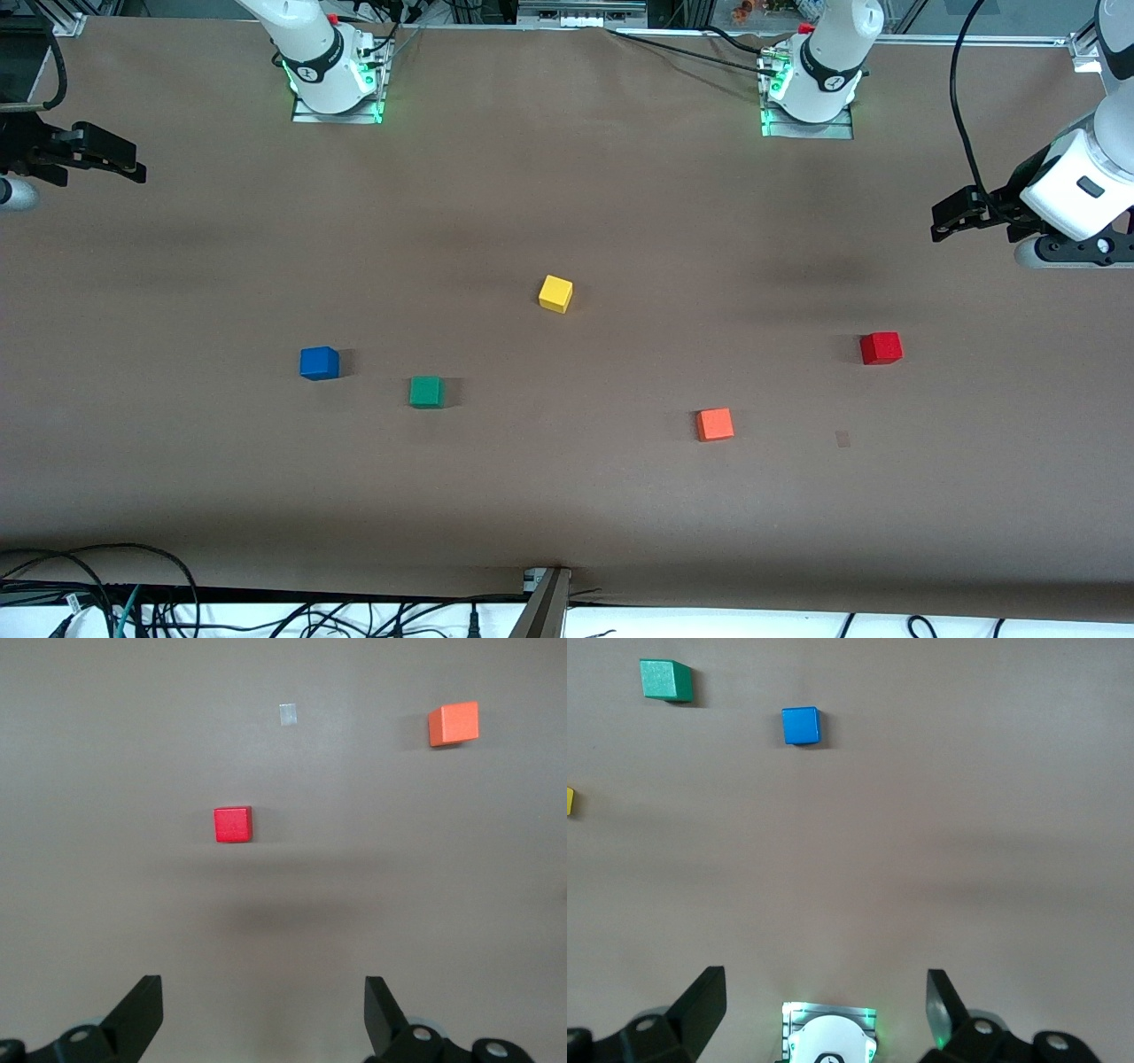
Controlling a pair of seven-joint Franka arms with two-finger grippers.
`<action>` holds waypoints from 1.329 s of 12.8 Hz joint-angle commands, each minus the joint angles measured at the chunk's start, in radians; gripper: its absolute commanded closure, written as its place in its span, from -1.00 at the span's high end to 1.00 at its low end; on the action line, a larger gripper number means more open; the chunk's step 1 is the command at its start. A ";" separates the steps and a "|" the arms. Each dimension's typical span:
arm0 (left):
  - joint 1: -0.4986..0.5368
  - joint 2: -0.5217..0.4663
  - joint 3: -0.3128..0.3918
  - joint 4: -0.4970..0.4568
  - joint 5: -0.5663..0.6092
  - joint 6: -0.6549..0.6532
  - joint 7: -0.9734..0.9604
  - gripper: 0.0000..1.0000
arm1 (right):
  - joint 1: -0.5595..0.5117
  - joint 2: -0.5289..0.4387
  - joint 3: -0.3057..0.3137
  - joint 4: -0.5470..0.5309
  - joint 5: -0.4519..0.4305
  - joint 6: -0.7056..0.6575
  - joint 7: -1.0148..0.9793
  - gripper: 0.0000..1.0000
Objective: Pass red block to right arm, stack on blue
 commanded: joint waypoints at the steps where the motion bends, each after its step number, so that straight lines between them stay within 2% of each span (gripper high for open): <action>1: 0.025 0.021 -0.001 0.019 -0.009 -0.014 0.017 1.00 | -0.012 0.001 0.006 0.012 0.006 -0.002 -0.015 1.00; 3: 0.030 0.034 -0.001 0.004 -0.009 -0.007 0.018 1.00 | -0.012 0.001 0.006 0.012 0.006 -0.002 -0.015 1.00; 5: 0.052 0.093 -0.001 -0.008 0.011 0.086 0.024 1.00 | -0.012 0.001 0.006 0.012 0.006 -0.002 -0.015 1.00; 11: 0.132 0.338 -0.002 -0.028 0.033 0.338 0.148 1.00 | -0.012 0.001 0.006 0.012 0.006 -0.002 -0.015 1.00; 12: 0.144 0.360 -0.002 -0.063 0.033 0.417 0.181 1.00 | -0.012 0.001 0.006 0.012 0.006 -0.002 -0.015 1.00; 15: 0.158 0.370 -0.001 -0.290 0.034 0.715 0.190 1.00 | -0.012 0.003 0.006 0.012 0.006 -0.002 -0.015 1.00; 17: 0.160 0.401 -0.002 -0.330 0.033 0.778 0.206 1.00 | -0.010 0.009 0.007 0.013 0.005 -0.002 -0.015 1.00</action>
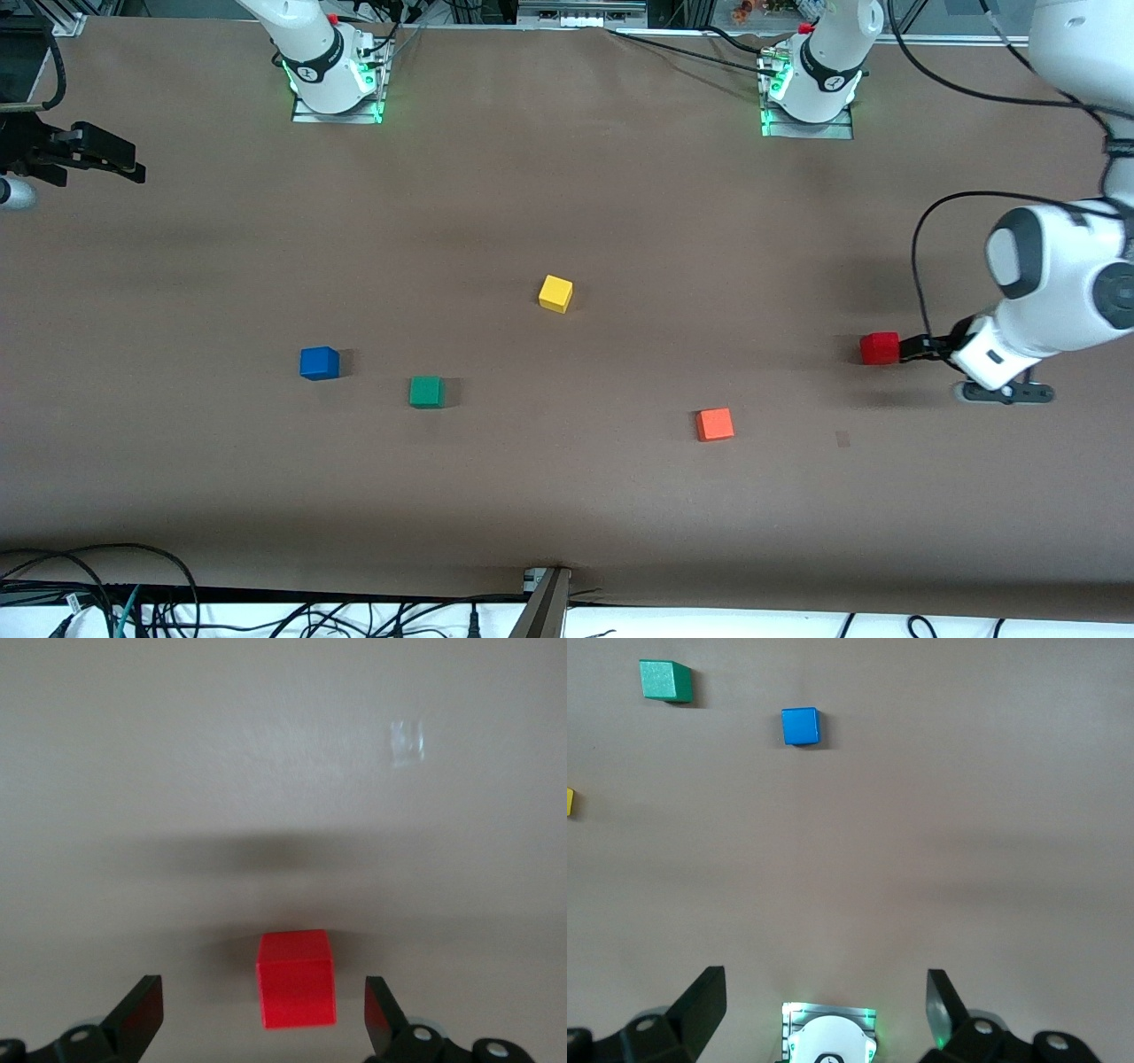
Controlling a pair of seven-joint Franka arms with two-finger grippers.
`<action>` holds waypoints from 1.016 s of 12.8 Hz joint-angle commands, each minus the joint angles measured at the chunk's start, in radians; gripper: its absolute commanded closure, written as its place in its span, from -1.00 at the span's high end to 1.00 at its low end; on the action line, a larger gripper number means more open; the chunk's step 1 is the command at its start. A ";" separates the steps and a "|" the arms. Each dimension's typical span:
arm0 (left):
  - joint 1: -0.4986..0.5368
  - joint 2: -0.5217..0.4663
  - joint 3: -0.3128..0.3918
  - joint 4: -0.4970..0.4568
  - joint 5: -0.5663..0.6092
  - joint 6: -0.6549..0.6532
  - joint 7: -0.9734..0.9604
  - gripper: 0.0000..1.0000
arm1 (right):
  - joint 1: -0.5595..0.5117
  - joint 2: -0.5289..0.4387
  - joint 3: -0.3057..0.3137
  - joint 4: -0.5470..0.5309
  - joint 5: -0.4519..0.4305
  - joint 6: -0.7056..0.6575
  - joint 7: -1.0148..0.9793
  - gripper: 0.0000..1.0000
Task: Pass red block to right arm, stack on blue
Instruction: 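Reach the left gripper down to the red cube and grasp it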
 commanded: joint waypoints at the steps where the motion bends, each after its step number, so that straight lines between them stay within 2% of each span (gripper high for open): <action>1: 0.002 0.012 -0.005 -0.059 0.016 0.065 0.024 1.00 | -0.009 0.012 0.007 0.012 0.005 0.001 -0.013 1.00; 3: 0.005 0.058 -0.003 -0.067 0.016 0.123 0.028 1.00 | -0.011 0.017 0.004 0.012 0.015 0.030 -0.011 1.00; 8: 0.034 0.084 -0.016 -0.067 -0.002 0.125 0.029 1.00 | -0.009 0.038 0.004 0.011 0.015 0.044 -0.010 1.00; 11: 0.040 0.095 -0.016 -0.067 -0.079 0.123 0.032 1.00 | -0.006 0.041 0.006 0.011 0.017 0.045 0.001 1.00; 12: 0.040 0.096 -0.017 -0.067 -0.079 0.123 0.032 0.93 | -0.003 0.044 0.006 0.011 0.015 0.045 0.001 1.00; 13: 0.040 0.096 -0.023 -0.067 -0.079 0.122 0.033 0.66 | -0.003 0.067 0.006 0.011 0.017 0.041 0.000 1.00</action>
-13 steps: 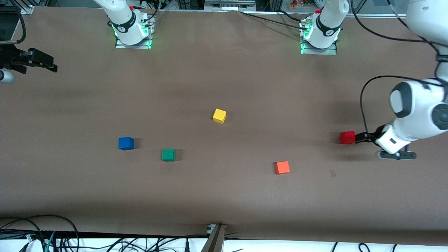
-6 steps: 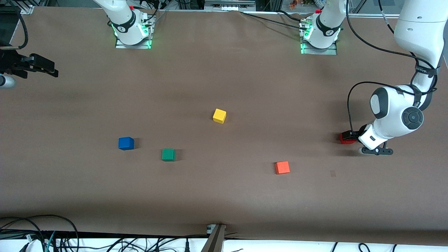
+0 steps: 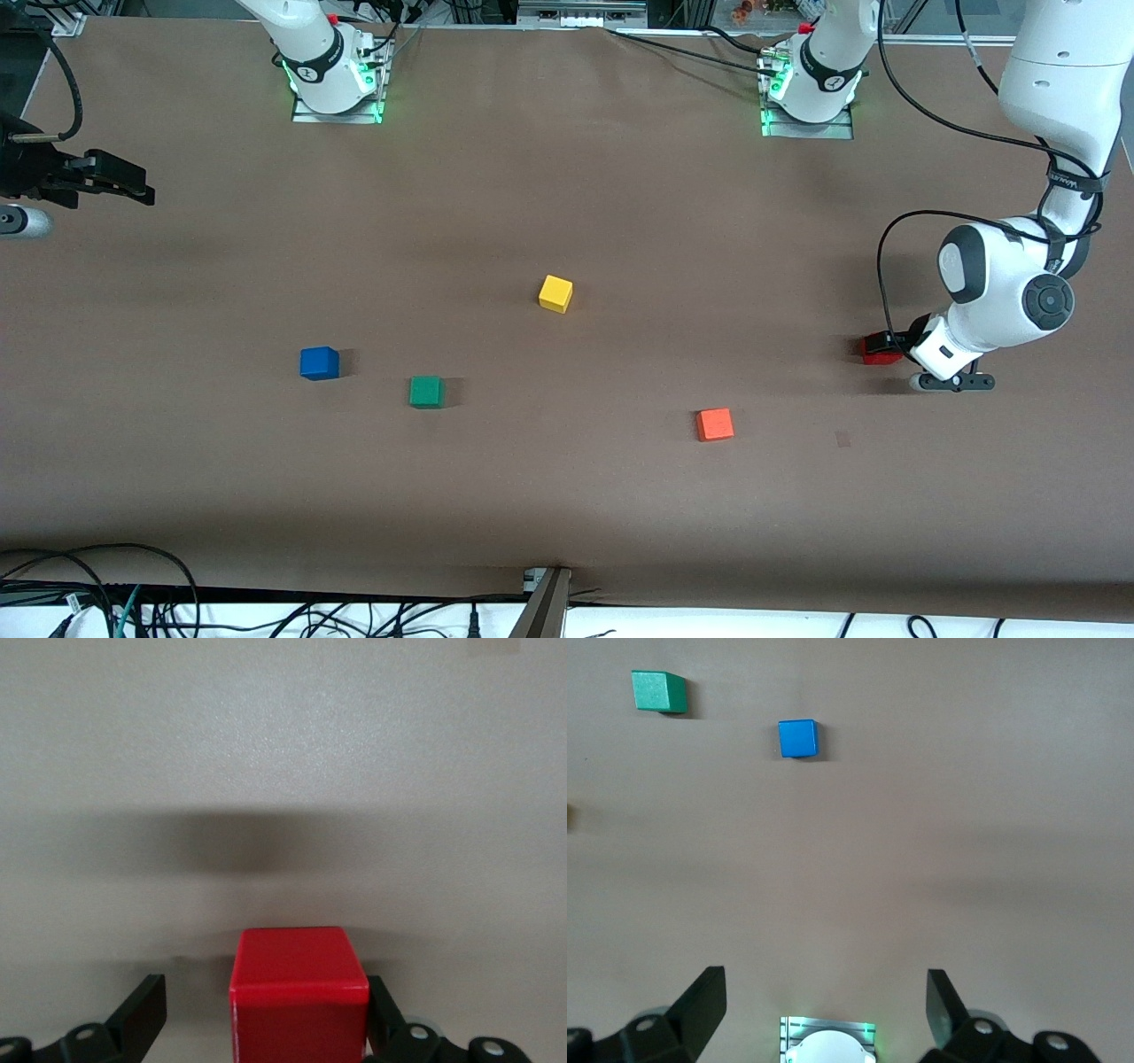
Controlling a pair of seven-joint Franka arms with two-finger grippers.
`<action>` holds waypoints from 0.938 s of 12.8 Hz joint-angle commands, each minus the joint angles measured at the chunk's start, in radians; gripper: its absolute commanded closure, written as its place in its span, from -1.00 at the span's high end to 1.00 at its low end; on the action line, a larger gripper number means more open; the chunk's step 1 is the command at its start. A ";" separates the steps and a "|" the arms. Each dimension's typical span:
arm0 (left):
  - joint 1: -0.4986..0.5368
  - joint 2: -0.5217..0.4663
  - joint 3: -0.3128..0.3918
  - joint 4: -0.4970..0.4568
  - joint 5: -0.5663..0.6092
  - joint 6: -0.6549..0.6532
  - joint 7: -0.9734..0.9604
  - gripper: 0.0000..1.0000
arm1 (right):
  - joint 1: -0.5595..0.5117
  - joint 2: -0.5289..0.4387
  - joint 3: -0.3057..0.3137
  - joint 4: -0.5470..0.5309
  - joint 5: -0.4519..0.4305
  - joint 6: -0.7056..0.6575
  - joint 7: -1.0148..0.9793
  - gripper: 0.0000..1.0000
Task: Pass red block to right arm, stack on blue
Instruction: 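Reach the left gripper down to the red cube and grasp it, then lift the red cube with the left gripper while the right gripper approaches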
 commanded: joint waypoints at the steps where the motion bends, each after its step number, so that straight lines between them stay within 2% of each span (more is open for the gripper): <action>1: 0.011 0.004 -0.019 0.000 -0.029 0.005 0.019 0.24 | -0.003 0.032 0.004 0.011 0.016 -0.002 -0.006 1.00; 3: 0.012 0.004 -0.022 0.003 -0.030 -0.001 0.017 -0.55 | -0.002 0.035 0.004 0.011 0.012 0.000 -0.009 1.00; 5: 0.014 0.001 -0.025 0.008 -0.030 -0.004 0.019 -1.00 | -0.002 0.055 0.004 0.011 0.010 -0.008 -0.012 1.00; 7: 0.009 -0.012 -0.028 0.041 -0.029 -0.056 0.031 -1.00 | -0.002 0.056 0.006 0.012 0.012 -0.005 -0.012 1.00; 9: 0.009 -0.018 -0.032 0.122 -0.029 -0.166 0.071 -1.00 | -0.002 0.058 0.008 0.012 0.018 -0.005 -0.008 1.00; 12: -0.003 -0.019 -0.034 0.247 -0.027 -0.254 0.152 -1.00 | 0.000 0.066 0.014 0.012 0.019 -0.005 -0.008 1.00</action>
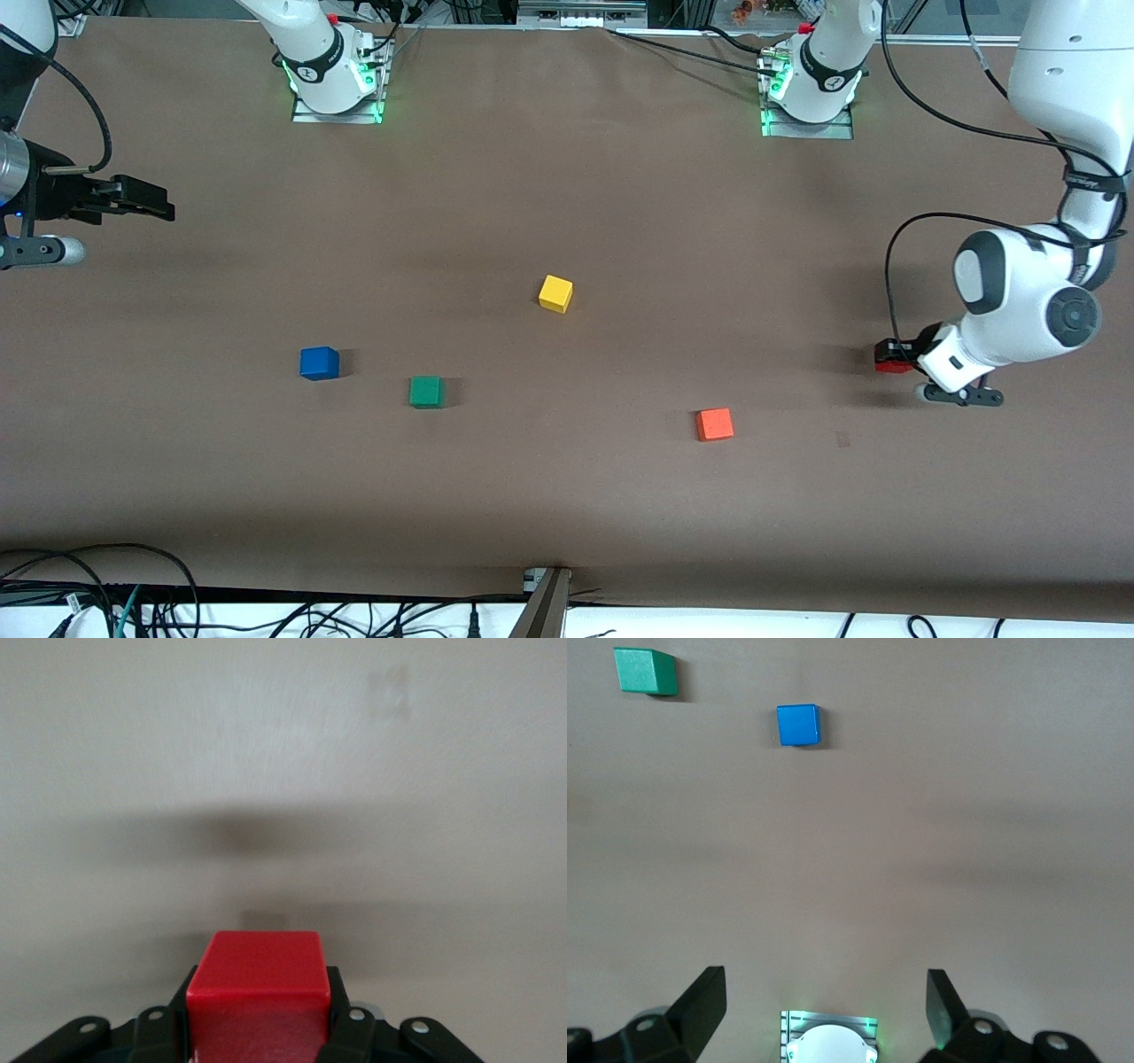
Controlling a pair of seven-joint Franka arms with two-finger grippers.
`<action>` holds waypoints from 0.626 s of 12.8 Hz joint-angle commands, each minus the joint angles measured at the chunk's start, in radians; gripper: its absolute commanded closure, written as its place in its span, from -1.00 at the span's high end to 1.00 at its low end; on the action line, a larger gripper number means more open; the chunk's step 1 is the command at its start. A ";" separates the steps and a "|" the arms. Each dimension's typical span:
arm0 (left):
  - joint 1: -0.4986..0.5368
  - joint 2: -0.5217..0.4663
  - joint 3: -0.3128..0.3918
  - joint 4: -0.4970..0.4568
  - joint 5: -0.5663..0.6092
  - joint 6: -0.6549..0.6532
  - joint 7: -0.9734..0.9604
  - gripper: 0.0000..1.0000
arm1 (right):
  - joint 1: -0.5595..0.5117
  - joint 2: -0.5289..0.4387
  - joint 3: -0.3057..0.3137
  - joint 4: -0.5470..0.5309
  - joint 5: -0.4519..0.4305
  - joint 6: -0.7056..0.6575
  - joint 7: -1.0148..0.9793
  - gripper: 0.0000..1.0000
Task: Pass red block to right arm, stack on blue
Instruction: 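Lift the red cube with the left gripper while the right gripper approaches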
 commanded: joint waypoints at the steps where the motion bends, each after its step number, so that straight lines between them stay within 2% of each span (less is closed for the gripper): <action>1: -0.017 -0.009 -0.007 0.105 -0.028 -0.093 0.069 -1.00 | -0.001 0.011 0.010 0.011 0.016 -0.011 -0.010 1.00; 2: -0.032 -0.009 -0.021 0.128 -0.028 -0.103 0.092 -1.00 | -0.001 0.020 0.010 0.011 0.016 -0.016 -0.015 1.00; 4: -0.015 -0.013 -0.102 0.165 -0.046 -0.103 0.170 -1.00 | 0.021 0.035 0.010 0.011 0.018 -0.016 -0.042 1.00; 5: -0.006 -0.011 -0.140 0.168 -0.093 -0.103 0.226 -1.00 | 0.028 0.046 0.012 0.013 0.030 -0.014 -0.041 1.00; 6: -0.004 -0.011 -0.176 0.168 -0.174 -0.098 0.279 -1.00 | 0.033 0.061 0.010 0.011 0.097 -0.016 -0.035 1.00; 8: -0.003 -0.013 -0.203 0.172 -0.300 -0.098 0.438 -1.00 | 0.025 0.100 0.006 0.011 0.249 -0.014 -0.038 1.00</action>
